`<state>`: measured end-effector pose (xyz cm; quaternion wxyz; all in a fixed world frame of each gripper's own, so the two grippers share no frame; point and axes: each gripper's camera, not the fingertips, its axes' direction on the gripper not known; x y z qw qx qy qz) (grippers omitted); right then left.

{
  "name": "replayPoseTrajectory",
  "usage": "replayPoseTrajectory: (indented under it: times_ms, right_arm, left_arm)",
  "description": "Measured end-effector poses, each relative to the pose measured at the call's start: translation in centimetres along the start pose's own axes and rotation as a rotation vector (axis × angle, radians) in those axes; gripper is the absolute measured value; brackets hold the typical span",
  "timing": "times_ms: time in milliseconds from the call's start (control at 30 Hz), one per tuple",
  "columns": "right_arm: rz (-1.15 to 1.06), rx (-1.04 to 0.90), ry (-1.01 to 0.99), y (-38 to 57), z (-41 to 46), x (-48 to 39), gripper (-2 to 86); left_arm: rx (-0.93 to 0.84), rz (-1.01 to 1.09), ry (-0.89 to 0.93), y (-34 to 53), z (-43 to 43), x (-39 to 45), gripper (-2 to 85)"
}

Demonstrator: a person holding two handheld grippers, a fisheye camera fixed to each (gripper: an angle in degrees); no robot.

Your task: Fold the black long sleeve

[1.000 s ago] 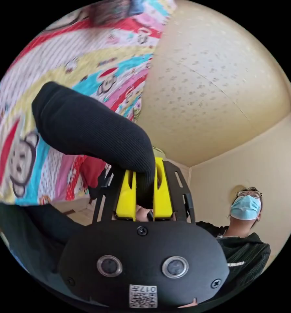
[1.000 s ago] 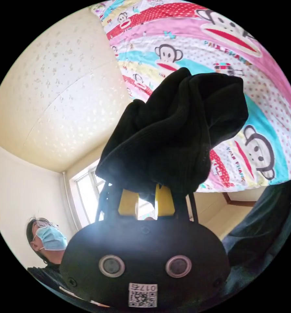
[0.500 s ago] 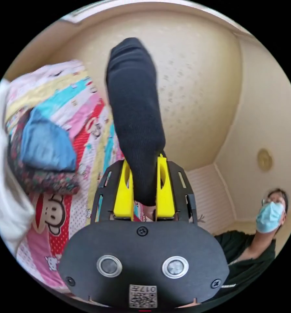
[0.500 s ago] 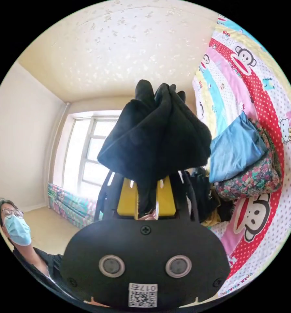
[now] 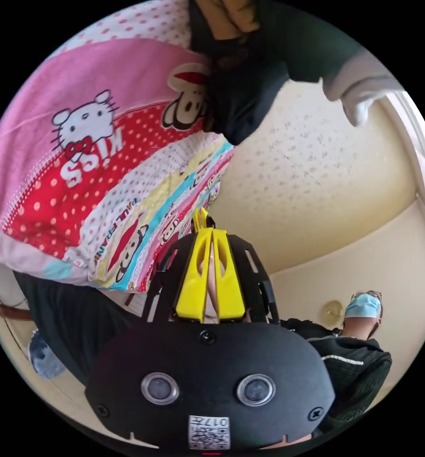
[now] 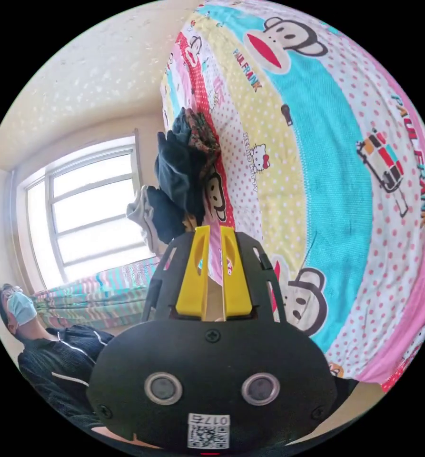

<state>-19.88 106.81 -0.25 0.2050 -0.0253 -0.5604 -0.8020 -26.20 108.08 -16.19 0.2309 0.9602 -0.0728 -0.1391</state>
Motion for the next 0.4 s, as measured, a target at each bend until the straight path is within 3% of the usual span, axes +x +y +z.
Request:
replayPoseTrajectory:
  times_ms: [67,200,333,400]
  right_arm:
    - [-0.09,0.081,0.053,1.1,-6.0,-5.7,2.2]
    - [-0.295,0.303,0.076,4.4,-15.4,-17.2,1.7]
    - [-0.515,0.561,0.156,12.1,-23.2,-29.5,0.8]
    - [-0.524,0.655,0.216,15.7,-25.1,-32.6,0.6]
  left_arm:
    - [-0.093,0.106,-0.037,-1.6,2.0,3.5,-1.0]
    - [-0.308,0.593,-0.187,-4.0,9.6,19.4,-1.0]
    - [-0.42,1.164,-0.461,1.0,19.1,34.2,-0.9]
    - [-0.508,1.4,-0.567,4.9,24.0,37.4,-0.9]
